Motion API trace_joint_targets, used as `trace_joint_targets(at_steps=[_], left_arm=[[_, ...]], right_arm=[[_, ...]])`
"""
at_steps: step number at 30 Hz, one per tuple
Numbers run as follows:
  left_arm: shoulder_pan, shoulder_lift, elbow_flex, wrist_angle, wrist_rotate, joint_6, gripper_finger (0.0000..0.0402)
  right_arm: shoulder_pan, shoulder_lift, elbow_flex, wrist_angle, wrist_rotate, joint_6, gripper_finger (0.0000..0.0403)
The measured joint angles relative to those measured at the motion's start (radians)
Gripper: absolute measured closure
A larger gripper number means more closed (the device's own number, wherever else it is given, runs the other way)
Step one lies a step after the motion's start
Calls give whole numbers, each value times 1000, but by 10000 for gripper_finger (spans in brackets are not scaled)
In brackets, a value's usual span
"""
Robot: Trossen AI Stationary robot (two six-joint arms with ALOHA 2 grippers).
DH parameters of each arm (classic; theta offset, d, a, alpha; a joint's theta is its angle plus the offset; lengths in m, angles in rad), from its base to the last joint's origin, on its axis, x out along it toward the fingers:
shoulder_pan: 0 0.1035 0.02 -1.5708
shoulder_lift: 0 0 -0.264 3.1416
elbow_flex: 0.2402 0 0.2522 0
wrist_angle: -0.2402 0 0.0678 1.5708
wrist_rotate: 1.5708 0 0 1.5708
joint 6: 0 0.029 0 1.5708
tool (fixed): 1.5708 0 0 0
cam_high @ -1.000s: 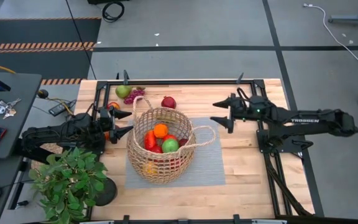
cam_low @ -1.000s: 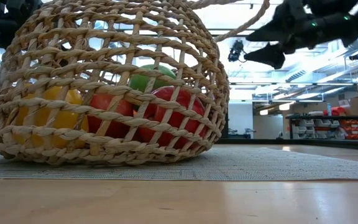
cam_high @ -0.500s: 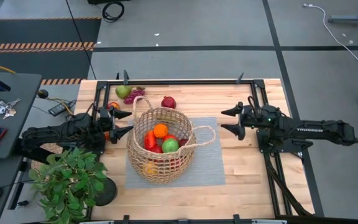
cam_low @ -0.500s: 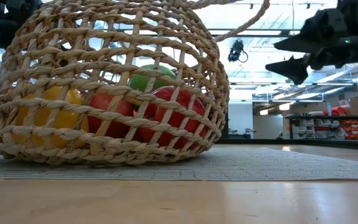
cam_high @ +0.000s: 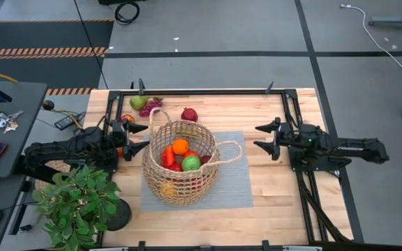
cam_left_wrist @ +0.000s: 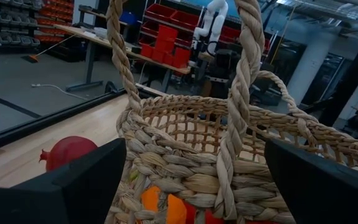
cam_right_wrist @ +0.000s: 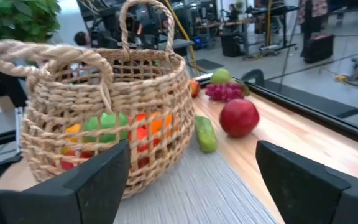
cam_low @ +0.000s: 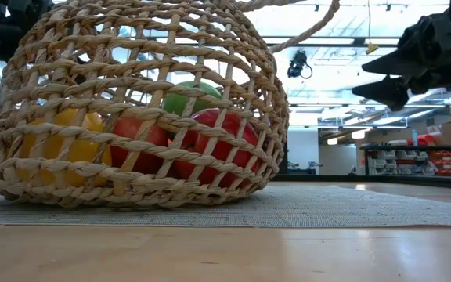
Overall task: Build produce basket
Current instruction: Put the red apple into the brown woven basket
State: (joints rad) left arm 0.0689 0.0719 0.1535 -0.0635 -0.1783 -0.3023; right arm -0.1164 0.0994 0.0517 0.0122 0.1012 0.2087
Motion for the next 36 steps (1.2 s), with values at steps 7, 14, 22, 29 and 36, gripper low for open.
trace_joint_targets(at_steps=[7, 14, 22, 29, 36], left_arm=[[0, 0, 0, 0, 0, 0, 12], [0, 0, 0, 0, 0, 0, 12], [0, 0, 0, 0, 0, 0, 12], [0, 0, 0, 0, 0, 0, 12], [0, 0, 0, 1, 0, -26, 12]], right_arm=[[55, -40, 0, -45, 51, 4, 54], [56, -39, 0, -41, 30, 0, 54], [56, -39, 0, -40, 29, -1, 54], [56, -39, 0, -40, 28, -2, 54], [56, -39, 0, -40, 28, -2, 54]])
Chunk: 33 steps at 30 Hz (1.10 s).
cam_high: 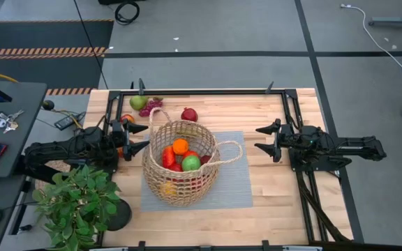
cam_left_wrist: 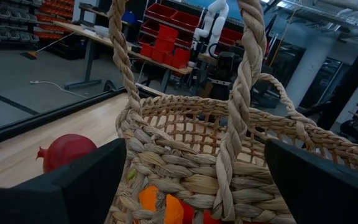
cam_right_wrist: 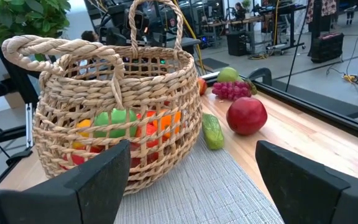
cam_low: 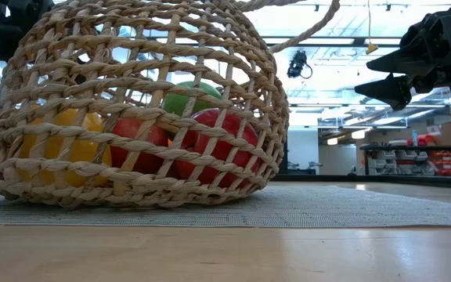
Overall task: Build produce basket
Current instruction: Put the red apple into the brown woven basket
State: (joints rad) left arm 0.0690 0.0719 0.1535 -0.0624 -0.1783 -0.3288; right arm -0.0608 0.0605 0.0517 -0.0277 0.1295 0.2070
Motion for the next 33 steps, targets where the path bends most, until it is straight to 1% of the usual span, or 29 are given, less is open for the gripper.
trace_joint_targets(at_steps=[2, 4, 6, 7, 10, 12, 13, 16, 21, 29, 33], left_arm=[[0, 0, 0, 0, 0, -9, 12], [-1, 0, 0, 0, 8, -101, 12], [-1, 0, 0, -4, 19, -127, 12], [-1, -1, 0, -17, 49, -112, 12], [-1, 0, 0, -69, 215, -77, 12], [-1, 0, 0, -74, 275, -76, 12], [-1, 0, 0, -70, 284, -83, 12], [-1, 0, 0, -39, 287, -138, 12], [-1, 0, 0, -41, 279, -204, 12], [-1, 0, 0, -48, 263, -204, 12], [0, 0, 1, -101, 251, -211, 12]], right_arm=[[0, 0, 0, 0, 0, 0, 55], [0, 0, 0, 0, 0, 0, 55], [0, 0, 0, 0, 0, 0, 55], [0, 0, 0, 0, 0, 0, 55], [0, 0, 0, 0, 0, 0, 55], [0, 0, 0, 0, 0, 0, 55], [0, 0, 0, 1, 0, 0, 55], [0, 0, 0, 2, 0, 0, 55], [0, 0, 0, 4, -1, 0, 55], [0, 0, 0, 4, -1, 0, 55], [0, 0, 0, 4, -1, 0, 55]])
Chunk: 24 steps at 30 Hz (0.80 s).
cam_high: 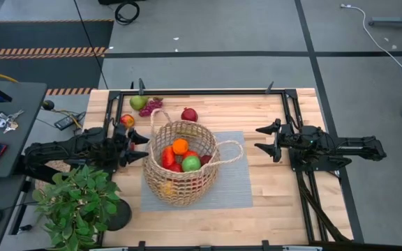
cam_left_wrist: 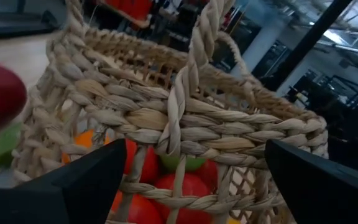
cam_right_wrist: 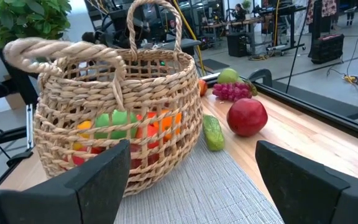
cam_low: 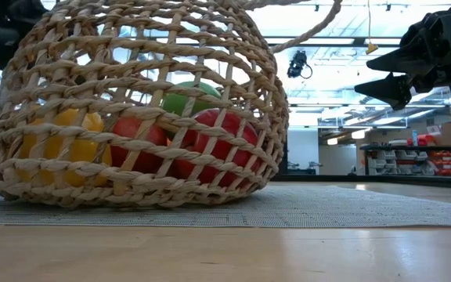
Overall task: Build produce basket
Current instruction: Put the red apple into the brown woven basket
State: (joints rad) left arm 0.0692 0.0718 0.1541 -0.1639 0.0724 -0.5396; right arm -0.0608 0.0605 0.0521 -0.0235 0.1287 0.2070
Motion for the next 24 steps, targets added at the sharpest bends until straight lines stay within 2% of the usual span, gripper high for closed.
trace_joint_targets(at_steps=[6, 11, 14, 16, 19, 21, 24], left_arm=[[9, 0, 25, -23, 10, -43, 12], [8, 0, 142, -39, 55, 66, 12], [8, 0, 231, -97, 13, 167, 12], [8, 0, 286, -164, -62, 220, 12], [8, -1, 330, -291, -284, 245, 12], [8, 1, 331, -378, -441, 221, 12], [8, 29, 330, -441, -588, 161, 12]], right_arm=[[0, 0, 0, 0, 0, 0, 55], [0, 0, 0, 0, 0, 0, 55], [0, 0, 0, 0, 0, 0, 55], [0, 0, 0, 0, 0, 0, 55], [0, 0, 0, 0, 0, 0, 55], [0, 0, 0, 0, 0, 0, 55], [0, 0, 0, 0, 0, 0, 55]])
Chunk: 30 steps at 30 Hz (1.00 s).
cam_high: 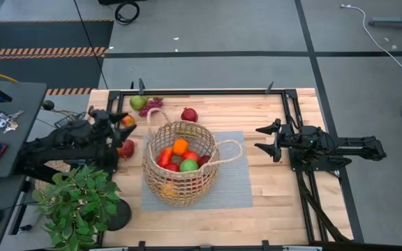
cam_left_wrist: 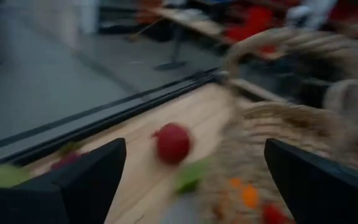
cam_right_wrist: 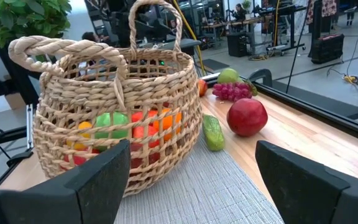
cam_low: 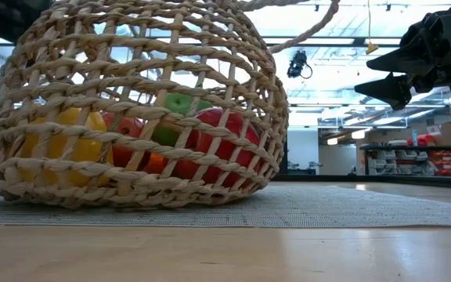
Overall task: Build produce basket
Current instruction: Put the red apple into the brown woven basket
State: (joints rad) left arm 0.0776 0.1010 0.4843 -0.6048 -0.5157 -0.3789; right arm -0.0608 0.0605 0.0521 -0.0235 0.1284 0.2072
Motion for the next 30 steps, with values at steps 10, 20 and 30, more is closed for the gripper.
trace_joint_targets(at_steps=[10, 20, 30], left_arm=[[86, 319, 107, -167, -81, -123, 12], [356, 583, 217, -381, 20, -145, 13], [544, 773, 257, -520, 381, -100, 13]], right_arm=[[0, 0, 0, 0, 0, 0, 55], [0, 0, 0, 0, 0, 0, 55], [0, 0, 0, 0, 0, 0, 55]])
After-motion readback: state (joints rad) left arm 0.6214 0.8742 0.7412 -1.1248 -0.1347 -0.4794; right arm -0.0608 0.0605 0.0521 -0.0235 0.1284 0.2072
